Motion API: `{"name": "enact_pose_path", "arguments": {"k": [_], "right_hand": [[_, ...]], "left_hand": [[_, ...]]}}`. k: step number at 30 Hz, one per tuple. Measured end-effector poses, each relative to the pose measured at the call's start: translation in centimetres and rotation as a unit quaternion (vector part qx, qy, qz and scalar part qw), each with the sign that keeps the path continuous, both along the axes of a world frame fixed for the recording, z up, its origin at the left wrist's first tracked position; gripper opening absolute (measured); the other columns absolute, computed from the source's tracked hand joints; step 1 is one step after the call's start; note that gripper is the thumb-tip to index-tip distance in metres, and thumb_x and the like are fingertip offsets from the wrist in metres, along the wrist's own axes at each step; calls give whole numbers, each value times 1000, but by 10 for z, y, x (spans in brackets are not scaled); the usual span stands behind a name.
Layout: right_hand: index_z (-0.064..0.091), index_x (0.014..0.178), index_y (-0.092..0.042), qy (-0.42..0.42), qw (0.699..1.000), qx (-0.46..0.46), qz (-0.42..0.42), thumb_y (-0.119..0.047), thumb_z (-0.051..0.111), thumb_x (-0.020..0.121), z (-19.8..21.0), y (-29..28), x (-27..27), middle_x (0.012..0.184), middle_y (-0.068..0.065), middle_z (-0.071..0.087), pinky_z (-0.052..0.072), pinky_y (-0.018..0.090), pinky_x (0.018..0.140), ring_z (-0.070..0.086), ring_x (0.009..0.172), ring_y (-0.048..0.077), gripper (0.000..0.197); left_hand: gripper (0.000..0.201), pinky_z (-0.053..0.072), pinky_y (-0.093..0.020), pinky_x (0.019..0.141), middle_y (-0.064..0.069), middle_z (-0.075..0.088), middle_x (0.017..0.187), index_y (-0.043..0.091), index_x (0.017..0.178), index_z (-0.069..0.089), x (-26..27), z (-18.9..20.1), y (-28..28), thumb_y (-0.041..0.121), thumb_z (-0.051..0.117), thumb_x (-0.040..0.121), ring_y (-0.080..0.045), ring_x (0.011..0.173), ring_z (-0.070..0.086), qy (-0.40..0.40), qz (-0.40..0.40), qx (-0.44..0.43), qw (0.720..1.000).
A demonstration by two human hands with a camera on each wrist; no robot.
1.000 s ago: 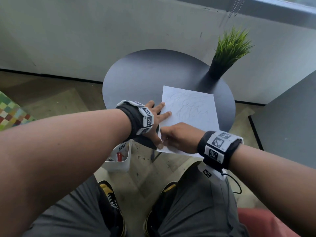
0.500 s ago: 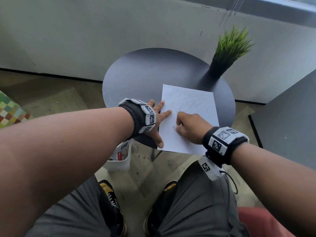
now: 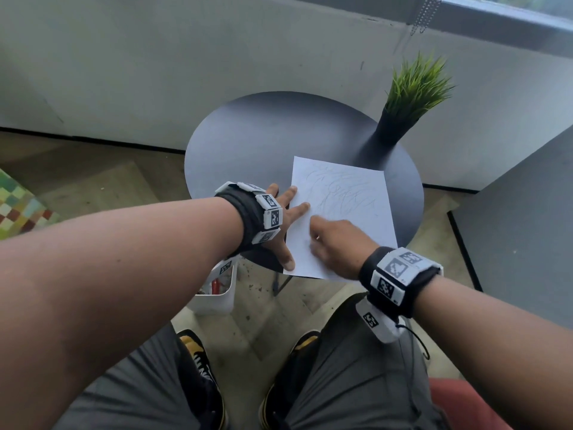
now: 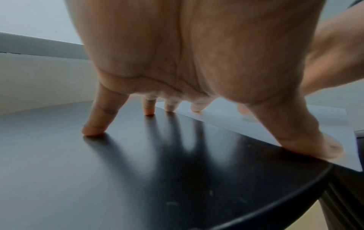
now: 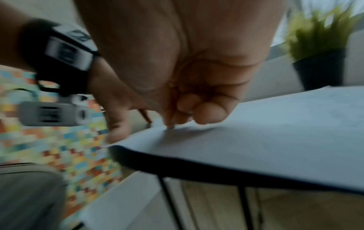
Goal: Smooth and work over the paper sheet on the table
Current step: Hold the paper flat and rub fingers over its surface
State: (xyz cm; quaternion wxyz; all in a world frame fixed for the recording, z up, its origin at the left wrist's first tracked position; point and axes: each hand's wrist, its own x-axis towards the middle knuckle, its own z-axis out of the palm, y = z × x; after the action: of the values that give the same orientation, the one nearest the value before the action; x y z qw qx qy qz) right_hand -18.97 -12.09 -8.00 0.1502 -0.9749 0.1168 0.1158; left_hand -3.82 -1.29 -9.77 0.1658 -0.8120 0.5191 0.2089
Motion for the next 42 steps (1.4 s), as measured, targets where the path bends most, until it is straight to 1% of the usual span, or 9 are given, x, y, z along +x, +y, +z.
{"name": "enact_pose_path", "arguments": {"k": [3,8,12,19,26,30,36,40,42], "right_hand": [[51,95,-20,34,995,31,84,-31,53,94,4,7,2,83,1,60,45,35,69,54,78,24,12],[53,93,-18,-1,987,25,-160,-28,55,90,1,-51,23,90,5,62,41,32,69,56,86,27,11],[54,94,-17,-12,981,62,-184,-29,57,91,-2,-53,18,89,3,65,40,30,68,57,86,24,13],[52,96,-21,41,989,44,-133,-32,55,90,2,-32,9,94,1,62,48,34,73,58,89,25,13],[53,96,-22,-24,993,25,-113,-29,56,90,5,-17,35,99,6,65,44,33,74,57,91,26,10],[55,94,-20,44,996,49,52,-27,57,90,8,7,22,90,1,62,39,30,69,53,83,22,8],[53,95,-18,-19,993,11,-116,-32,55,91,3,-28,27,94,6,64,47,35,76,57,88,28,15],[52,97,-18,33,996,36,68,-28,52,93,4,6,9,92,10,64,43,34,69,55,80,28,11],[56,95,-18,46,995,48,73,-27,56,92,12,-1,10,89,5,64,43,31,70,54,80,23,10]], "left_hand": [[141,20,-63,119,-4,-15,168,40,158,-8,1,0,-1,89,69,51,-42,150,1,-3,-5,2,1000],[121,26,-59,117,-4,7,167,41,156,16,1,5,-1,92,60,56,-37,147,15,22,8,-24,999],[94,37,-49,109,-3,34,150,36,148,39,5,19,-2,86,59,71,-31,137,33,38,30,-74,996],[129,10,-74,113,10,-13,169,38,159,-3,0,0,15,94,58,60,-26,154,-11,51,48,-54,996],[134,9,-79,111,13,-19,167,41,158,-9,-4,-1,19,94,62,57,-26,154,-17,61,19,-43,997],[136,8,-80,111,13,-20,167,42,158,-9,-4,-1,20,94,64,55,-27,154,-18,64,19,-44,997],[131,17,-72,112,6,-15,169,41,159,-4,-11,10,13,83,72,61,-34,154,-11,49,22,-36,998],[128,20,-69,115,1,-19,168,49,156,-6,-10,10,8,81,73,62,-44,152,-12,54,10,-19,998],[129,21,-68,116,1,-19,168,50,156,-7,-7,7,6,83,73,60,-46,151,-10,52,11,-14,999]]}}
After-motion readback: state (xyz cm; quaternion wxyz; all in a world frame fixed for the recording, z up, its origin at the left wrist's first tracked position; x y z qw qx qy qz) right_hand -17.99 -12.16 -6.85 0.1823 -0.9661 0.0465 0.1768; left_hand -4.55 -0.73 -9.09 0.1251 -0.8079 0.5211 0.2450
